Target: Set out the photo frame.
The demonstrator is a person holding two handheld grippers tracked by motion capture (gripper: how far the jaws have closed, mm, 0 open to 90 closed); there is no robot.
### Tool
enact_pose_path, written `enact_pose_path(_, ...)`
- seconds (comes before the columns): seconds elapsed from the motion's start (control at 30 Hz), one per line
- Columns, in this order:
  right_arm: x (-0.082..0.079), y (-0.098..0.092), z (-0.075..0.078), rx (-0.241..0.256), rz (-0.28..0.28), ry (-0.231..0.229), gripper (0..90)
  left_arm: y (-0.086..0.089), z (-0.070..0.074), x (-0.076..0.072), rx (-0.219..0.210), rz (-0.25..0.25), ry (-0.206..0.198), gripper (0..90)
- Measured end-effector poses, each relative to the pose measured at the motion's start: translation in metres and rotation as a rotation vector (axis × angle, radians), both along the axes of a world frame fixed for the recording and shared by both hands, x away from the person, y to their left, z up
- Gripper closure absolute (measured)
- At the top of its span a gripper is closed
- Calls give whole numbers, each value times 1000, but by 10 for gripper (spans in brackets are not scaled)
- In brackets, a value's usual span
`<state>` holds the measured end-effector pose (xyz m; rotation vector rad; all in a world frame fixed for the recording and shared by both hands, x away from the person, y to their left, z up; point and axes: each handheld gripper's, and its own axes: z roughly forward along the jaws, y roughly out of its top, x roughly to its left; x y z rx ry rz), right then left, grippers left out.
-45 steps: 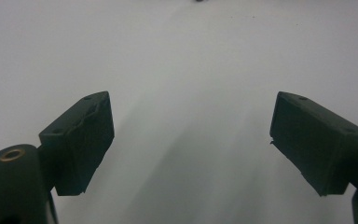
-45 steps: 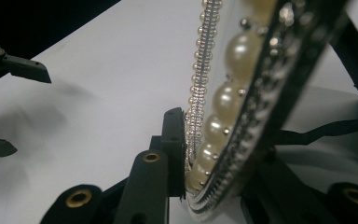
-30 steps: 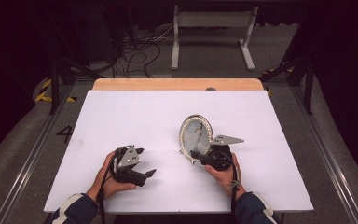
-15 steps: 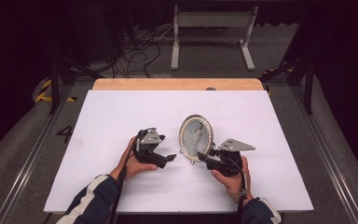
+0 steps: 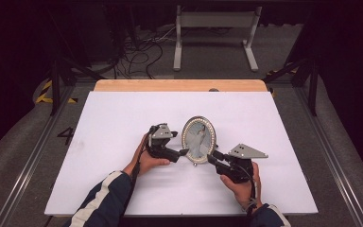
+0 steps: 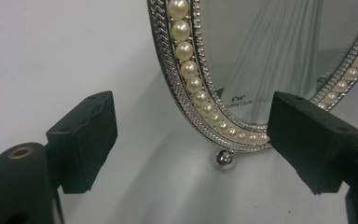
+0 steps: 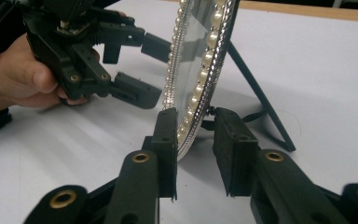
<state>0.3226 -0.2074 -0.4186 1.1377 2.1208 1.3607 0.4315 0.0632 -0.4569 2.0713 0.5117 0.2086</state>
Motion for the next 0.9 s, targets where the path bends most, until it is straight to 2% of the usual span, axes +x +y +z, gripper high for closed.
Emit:
enact_pose_path(0.13,-1,-3,1,14,-20,-11,746,-1,1,-1,-29,-6,14,191)
enact_pose_path(0.2,-1,-3,1,27,-23,-21,769,-5,-1,0,-39,16,28,200)
enact_pose_path(0.43,-2,0,3,9,-21,-45,812,-10,-2,-2,-29,-27,52,213)
enact_pose_path(0.53,-2,0,3,9,-20,-46,813,-14,-1,-5,-8,-74,46,240)
enact_pose_path(0.63,-1,-1,3,9,-13,-44,813,-15,-1,-6,-1,-70,50,226)
enact_pose_path(0.9,0,-2,3,10,-16,-42,814,-8,-1,-5,-16,-71,68,339)
